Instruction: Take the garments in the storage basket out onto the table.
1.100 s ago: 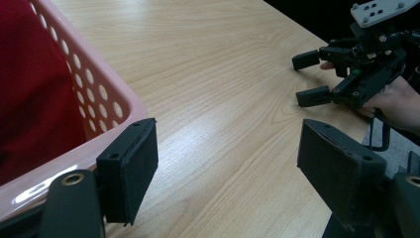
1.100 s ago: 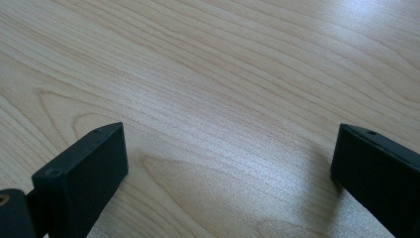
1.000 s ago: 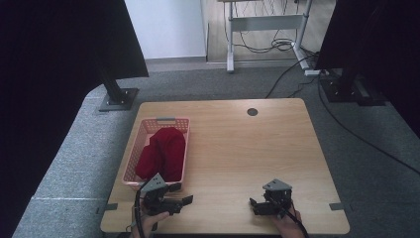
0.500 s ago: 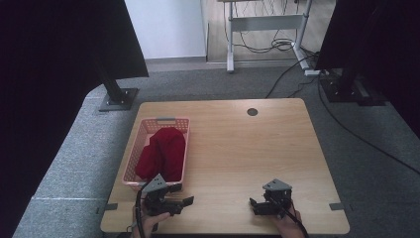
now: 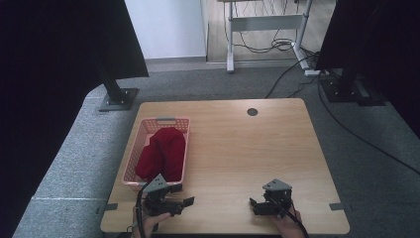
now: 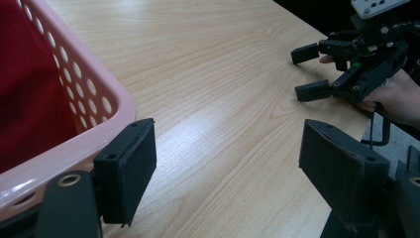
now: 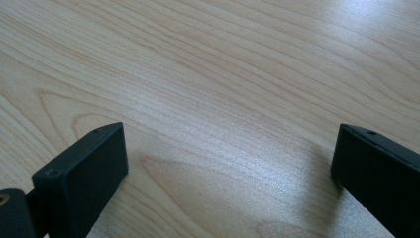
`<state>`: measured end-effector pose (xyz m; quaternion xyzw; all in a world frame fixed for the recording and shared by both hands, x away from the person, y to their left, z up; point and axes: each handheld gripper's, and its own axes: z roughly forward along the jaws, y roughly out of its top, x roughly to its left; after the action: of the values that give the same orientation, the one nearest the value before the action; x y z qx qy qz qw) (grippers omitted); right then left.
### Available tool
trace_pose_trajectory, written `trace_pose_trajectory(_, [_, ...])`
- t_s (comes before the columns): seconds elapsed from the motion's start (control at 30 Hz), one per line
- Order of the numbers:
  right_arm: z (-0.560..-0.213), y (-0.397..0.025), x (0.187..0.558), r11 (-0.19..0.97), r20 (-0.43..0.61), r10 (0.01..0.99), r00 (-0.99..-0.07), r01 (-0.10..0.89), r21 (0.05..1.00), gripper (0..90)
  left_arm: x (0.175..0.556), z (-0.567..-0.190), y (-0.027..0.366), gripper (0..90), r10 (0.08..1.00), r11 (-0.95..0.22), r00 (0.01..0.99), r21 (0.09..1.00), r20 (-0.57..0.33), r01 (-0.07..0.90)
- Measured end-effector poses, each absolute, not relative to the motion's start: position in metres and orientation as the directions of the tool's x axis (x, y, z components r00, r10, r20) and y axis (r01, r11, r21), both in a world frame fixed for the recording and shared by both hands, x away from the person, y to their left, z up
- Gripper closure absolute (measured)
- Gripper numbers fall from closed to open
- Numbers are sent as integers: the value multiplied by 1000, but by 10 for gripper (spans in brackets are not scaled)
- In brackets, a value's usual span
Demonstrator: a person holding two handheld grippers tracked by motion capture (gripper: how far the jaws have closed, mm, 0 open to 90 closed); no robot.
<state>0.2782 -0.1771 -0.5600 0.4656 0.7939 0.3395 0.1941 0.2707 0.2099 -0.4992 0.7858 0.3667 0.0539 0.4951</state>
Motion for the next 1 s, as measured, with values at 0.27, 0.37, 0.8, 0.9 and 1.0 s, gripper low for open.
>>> trace_pose_trajectory(0.27, [-560, -177, 278, 336, 8, 871, -491, 607, 720, 9, 269, -496, 210, 220, 630, -238, 727, 823, -273, 516])
trace_pose_trajectory(0.37, [-560, -177, 278, 336, 8, 871, -491, 608, 720, 9, 268, -493, 209, 220, 627, -237, 732, 829, -268, 507])
trace_pose_trajectory(0.8, [-560, -177, 278, 336, 8, 871, -491, 608, 720, 9, 257, -470, 212, 215, 615, -218, 752, 866, -237, 451])
trace_pose_trajectory(0.9, [-560, -177, 278, 336, 8, 871, -491, 608, 720, 9, 257, -465, 217, 216, 624, -204, 746, 874, -231, 442])
trace_pose_trajectory(1.0, [-560, -177, 278, 336, 8, 871, -491, 608, 720, 9, 258, -459, 222, 215, 635, -193, 739, 880, -226, 434])
